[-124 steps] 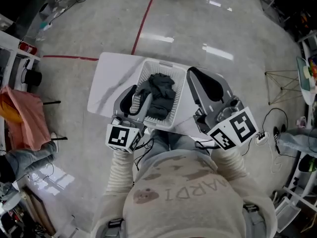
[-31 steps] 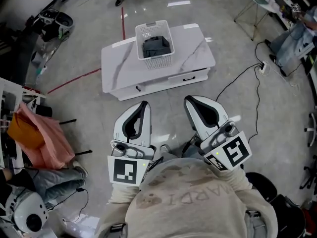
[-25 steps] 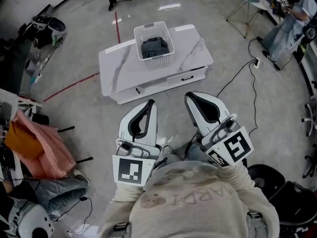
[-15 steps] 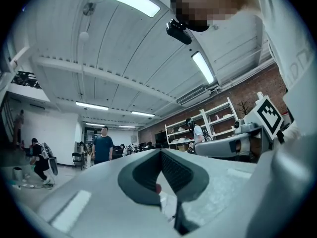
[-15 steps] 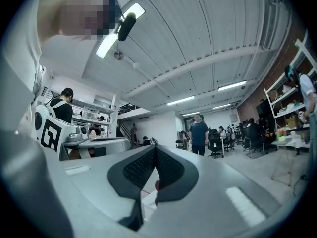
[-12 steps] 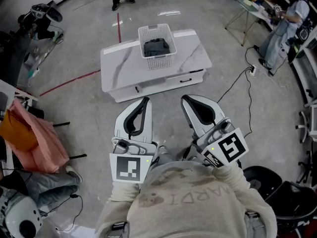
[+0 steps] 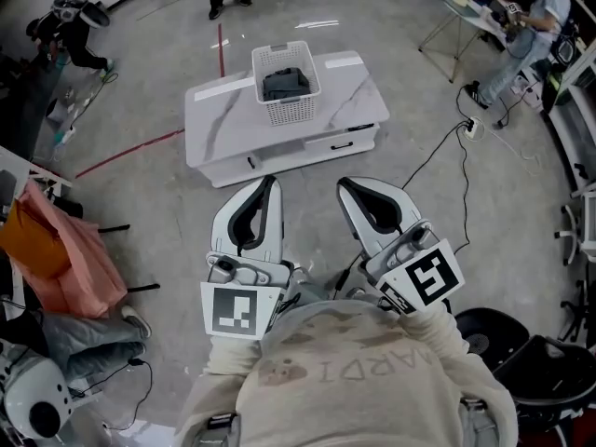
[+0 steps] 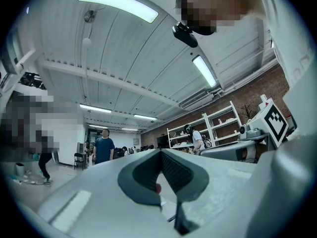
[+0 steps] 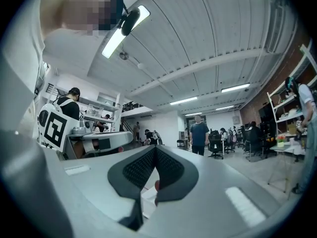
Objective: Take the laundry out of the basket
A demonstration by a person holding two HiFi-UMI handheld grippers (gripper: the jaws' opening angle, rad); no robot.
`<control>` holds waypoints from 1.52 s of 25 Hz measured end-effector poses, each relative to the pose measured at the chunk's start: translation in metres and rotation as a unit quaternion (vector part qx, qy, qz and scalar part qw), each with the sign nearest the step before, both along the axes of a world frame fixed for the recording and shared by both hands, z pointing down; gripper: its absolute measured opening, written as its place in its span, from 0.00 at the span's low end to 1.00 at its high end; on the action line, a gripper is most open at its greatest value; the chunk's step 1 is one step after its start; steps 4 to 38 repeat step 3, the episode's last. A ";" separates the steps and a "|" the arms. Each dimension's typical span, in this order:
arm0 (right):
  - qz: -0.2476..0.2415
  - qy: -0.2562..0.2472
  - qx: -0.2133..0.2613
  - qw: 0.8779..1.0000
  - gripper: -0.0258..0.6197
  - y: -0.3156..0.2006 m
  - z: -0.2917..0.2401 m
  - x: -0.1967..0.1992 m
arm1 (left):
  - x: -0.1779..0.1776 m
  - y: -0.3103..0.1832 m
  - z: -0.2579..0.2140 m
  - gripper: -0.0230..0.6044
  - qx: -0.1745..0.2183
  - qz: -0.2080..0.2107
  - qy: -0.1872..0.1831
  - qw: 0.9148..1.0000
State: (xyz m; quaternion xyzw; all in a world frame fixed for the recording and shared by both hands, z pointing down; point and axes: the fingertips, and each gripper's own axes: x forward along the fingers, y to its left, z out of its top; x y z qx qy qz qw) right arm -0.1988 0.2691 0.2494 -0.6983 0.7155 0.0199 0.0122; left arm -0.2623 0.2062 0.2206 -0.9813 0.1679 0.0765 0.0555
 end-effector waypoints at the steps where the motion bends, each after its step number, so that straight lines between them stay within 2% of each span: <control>1: 0.001 0.001 0.000 1.000 0.08 0.003 0.001 0.000 | -0.001 0.003 -0.001 0.04 0.001 0.000 0.002 1.000; 38: 0.004 0.001 0.000 1.000 0.08 0.009 0.004 -0.001 | -0.002 0.008 -0.003 0.04 0.007 0.000 0.007 1.000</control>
